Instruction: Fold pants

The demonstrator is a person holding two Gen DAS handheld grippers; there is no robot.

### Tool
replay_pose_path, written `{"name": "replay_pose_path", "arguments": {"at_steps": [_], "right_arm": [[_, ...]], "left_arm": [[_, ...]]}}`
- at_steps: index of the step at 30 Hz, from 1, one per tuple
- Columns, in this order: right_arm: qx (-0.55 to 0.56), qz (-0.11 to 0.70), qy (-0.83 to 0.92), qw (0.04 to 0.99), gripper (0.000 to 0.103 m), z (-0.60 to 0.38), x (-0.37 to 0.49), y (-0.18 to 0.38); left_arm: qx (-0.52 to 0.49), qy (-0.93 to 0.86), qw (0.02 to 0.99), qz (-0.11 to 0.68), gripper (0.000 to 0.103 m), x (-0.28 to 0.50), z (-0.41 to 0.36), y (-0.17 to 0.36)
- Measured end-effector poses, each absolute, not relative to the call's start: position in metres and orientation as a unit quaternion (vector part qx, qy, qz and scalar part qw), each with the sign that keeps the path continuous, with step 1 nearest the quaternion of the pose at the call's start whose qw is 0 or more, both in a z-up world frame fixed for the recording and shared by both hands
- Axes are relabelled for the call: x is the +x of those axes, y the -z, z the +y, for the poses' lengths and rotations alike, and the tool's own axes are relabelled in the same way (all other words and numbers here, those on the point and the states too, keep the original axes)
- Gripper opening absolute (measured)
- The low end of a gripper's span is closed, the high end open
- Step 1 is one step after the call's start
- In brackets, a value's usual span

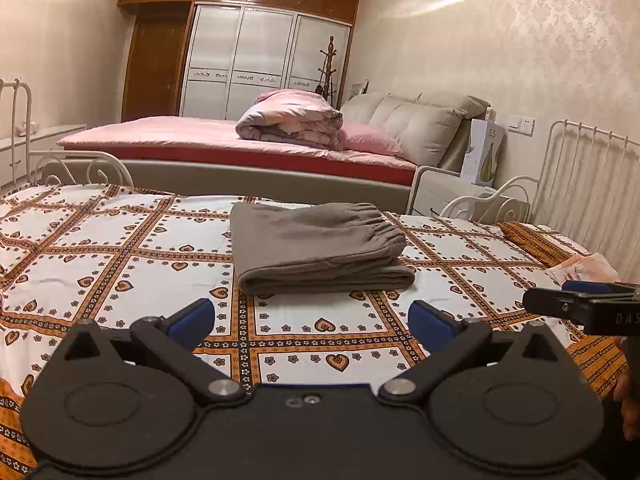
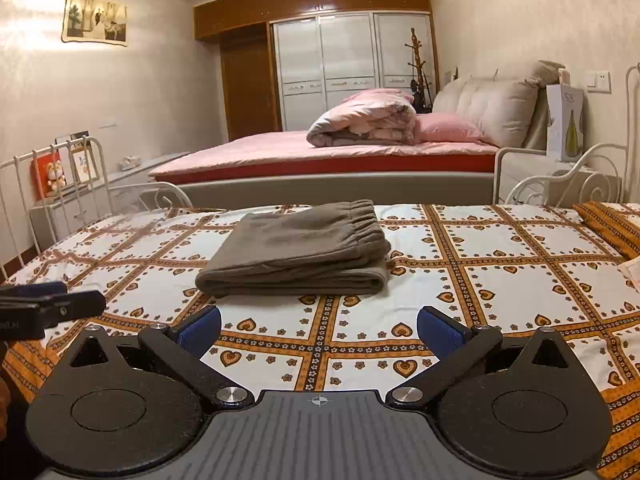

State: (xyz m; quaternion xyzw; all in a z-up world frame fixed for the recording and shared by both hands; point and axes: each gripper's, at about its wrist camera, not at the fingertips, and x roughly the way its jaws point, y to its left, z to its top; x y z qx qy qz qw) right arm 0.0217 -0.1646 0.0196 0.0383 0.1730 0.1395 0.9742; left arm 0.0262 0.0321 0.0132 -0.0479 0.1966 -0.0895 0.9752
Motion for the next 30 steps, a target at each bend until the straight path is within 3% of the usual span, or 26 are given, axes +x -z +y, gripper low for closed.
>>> {"name": "replay_pose_path", "arguments": {"at_steps": [30], "right_arm": [[0.028,0.165,-0.152,0.974,0.103,-0.1593,0.0216,-0.0189]], "left_arm": [[-0.042,0.103,0.976,0.186,0.097,0.0228,0.0289,-0.0135]]}}
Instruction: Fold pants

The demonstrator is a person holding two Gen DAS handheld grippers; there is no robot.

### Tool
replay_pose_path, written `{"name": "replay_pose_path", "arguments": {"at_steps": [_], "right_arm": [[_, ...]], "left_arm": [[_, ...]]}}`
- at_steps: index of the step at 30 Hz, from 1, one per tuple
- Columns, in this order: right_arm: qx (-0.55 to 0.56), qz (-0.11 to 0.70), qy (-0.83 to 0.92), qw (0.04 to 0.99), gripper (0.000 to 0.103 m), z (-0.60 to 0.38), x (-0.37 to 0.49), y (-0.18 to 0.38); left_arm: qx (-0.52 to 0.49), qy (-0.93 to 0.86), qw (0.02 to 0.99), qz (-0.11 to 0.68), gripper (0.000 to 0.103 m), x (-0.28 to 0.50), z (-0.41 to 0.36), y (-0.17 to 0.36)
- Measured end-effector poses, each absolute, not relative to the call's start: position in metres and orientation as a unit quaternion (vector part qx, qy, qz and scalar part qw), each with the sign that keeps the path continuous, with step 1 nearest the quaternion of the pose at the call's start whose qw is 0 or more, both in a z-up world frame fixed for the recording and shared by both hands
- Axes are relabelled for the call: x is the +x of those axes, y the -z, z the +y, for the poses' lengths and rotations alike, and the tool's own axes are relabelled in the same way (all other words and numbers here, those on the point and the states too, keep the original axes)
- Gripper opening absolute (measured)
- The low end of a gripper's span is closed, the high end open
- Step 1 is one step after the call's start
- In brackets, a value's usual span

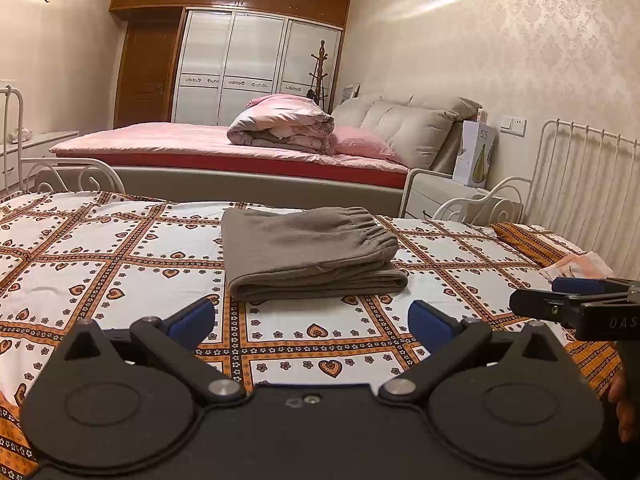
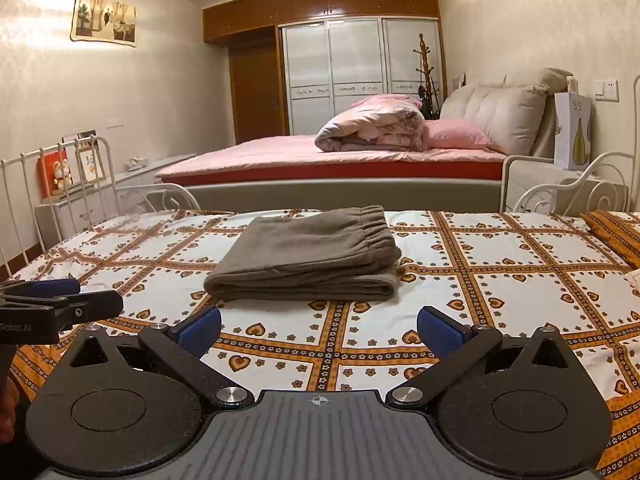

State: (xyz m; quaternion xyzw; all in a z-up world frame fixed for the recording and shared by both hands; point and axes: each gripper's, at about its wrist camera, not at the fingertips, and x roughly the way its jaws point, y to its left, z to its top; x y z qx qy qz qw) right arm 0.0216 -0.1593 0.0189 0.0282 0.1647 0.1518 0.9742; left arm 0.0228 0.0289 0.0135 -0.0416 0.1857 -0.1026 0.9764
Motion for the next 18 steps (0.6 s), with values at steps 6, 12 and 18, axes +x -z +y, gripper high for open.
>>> {"name": "replay_pose_path", "arguments": {"at_steps": [6,12,18], "right_arm": [[0.026,0.164,-0.153,0.974,0.103,-0.1588,0.0206,-0.0194],[0.025,0.163,-0.154,0.974,0.103,-0.1599,0.0205,-0.0201],[0.025,0.163,-0.154,0.974,0.103,-0.1599,0.0206,-0.0201]], "left_arm": [[-0.041,0.104,0.976,0.185,0.097,0.0227,0.0294,-0.0134],[-0.037,0.107,0.977,0.182,0.097,0.0222,0.0283,-0.0142],[-0.03,0.11,0.977,0.18,0.097,0.0222,0.0262,-0.0148]]}}
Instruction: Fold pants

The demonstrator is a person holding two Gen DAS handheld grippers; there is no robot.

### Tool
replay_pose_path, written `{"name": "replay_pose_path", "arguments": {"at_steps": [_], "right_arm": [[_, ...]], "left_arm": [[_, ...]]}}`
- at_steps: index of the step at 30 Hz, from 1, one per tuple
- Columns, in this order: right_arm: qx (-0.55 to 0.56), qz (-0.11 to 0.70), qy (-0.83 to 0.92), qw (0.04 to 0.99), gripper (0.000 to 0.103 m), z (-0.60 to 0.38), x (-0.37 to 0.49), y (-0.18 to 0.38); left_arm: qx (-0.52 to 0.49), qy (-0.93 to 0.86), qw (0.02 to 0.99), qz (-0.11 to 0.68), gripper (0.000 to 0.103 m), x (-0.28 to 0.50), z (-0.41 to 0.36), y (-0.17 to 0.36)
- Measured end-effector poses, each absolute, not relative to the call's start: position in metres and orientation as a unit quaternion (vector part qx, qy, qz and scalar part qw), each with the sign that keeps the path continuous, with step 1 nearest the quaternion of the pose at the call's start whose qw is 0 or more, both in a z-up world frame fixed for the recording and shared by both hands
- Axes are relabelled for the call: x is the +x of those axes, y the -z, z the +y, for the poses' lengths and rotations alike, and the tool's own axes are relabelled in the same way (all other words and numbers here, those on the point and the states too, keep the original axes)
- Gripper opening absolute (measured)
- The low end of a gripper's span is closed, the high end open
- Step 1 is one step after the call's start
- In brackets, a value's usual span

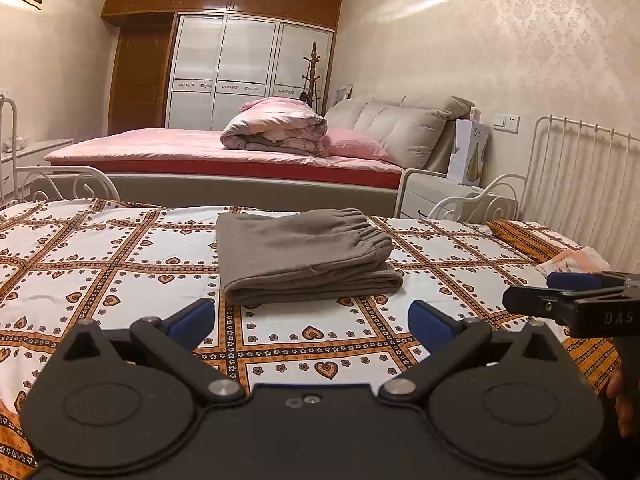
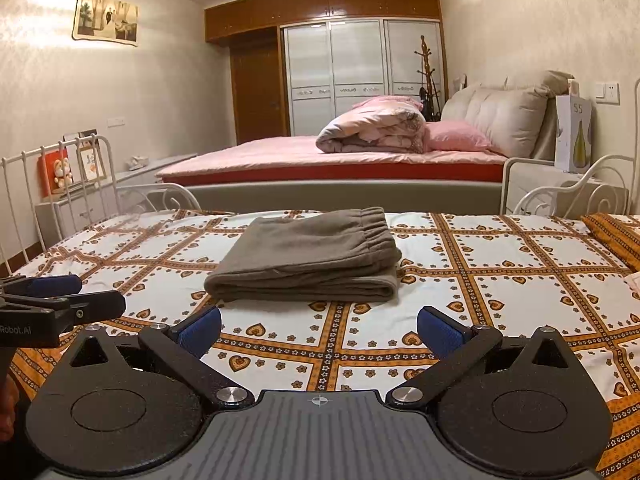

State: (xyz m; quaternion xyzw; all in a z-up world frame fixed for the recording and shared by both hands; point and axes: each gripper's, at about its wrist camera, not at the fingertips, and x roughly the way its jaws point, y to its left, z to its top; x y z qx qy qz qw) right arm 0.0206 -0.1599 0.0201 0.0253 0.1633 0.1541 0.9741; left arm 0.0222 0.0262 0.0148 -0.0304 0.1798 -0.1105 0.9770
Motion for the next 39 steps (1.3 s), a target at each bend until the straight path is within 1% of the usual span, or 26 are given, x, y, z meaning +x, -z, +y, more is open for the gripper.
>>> {"name": "replay_pose_path", "arguments": {"at_steps": [39], "right_arm": [[0.02,0.164,-0.155,0.974,0.103,-0.1588,0.0209,-0.0199]], "left_arm": [[-0.02,0.109,0.979,0.172,0.096,0.0199,0.0263,-0.0141]]}}
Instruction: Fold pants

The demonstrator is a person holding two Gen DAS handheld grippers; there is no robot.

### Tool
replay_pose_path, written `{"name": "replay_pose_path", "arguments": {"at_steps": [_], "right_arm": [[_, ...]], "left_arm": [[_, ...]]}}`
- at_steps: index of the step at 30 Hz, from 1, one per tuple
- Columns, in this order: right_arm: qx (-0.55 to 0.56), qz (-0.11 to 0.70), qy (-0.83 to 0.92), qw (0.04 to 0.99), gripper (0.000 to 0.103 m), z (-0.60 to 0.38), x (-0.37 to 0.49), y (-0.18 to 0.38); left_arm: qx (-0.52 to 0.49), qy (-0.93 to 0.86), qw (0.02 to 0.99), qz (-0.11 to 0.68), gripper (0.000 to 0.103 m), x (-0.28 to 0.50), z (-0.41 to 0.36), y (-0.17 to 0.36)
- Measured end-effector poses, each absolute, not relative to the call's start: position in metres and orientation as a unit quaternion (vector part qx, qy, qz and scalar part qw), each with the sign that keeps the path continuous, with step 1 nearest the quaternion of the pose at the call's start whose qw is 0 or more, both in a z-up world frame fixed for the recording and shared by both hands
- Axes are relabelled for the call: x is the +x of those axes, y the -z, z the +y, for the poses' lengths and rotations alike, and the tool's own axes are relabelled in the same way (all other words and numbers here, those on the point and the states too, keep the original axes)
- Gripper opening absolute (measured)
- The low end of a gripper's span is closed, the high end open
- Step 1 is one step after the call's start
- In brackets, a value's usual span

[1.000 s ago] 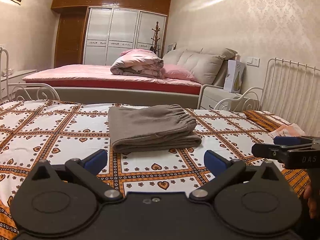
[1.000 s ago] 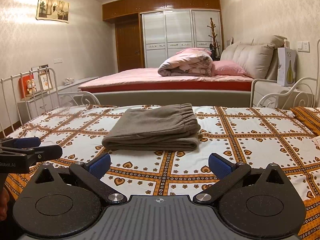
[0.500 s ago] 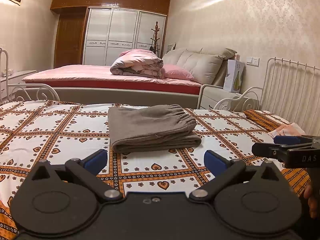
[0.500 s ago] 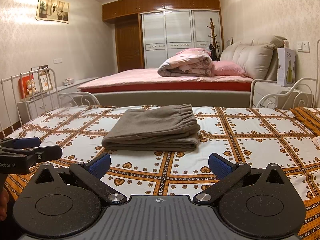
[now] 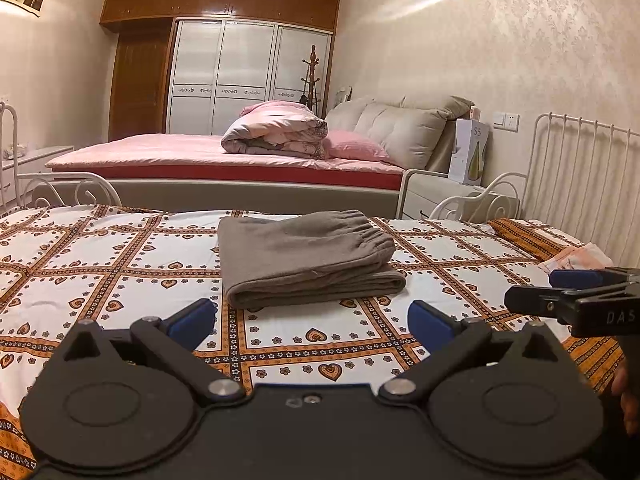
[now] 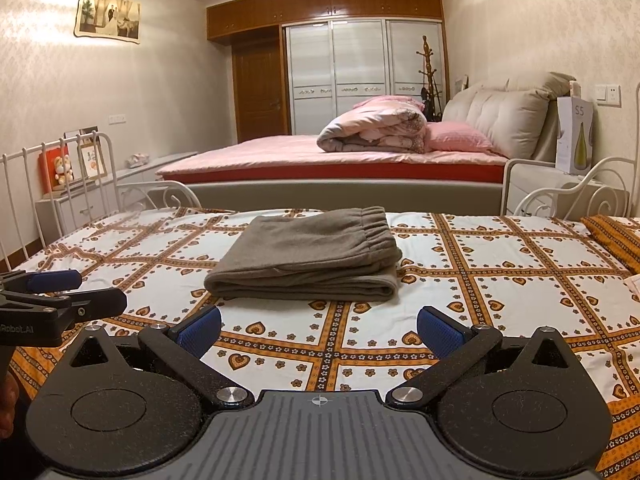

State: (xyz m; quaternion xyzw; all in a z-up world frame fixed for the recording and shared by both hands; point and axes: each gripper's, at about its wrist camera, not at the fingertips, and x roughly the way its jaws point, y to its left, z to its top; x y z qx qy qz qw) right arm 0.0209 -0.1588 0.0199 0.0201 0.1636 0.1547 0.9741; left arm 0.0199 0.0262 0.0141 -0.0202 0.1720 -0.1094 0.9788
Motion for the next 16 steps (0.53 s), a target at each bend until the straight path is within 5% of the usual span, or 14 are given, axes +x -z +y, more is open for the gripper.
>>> {"name": "replay_pose_path", "arguments": {"at_steps": [16], "right_arm": [[0.017,0.164,-0.156,0.974,0.103,-0.1576,0.0214,-0.0184]], "left_arm": [[-0.018,0.121,0.979,0.165,0.095,0.0198,0.0273,-0.0139]]}}
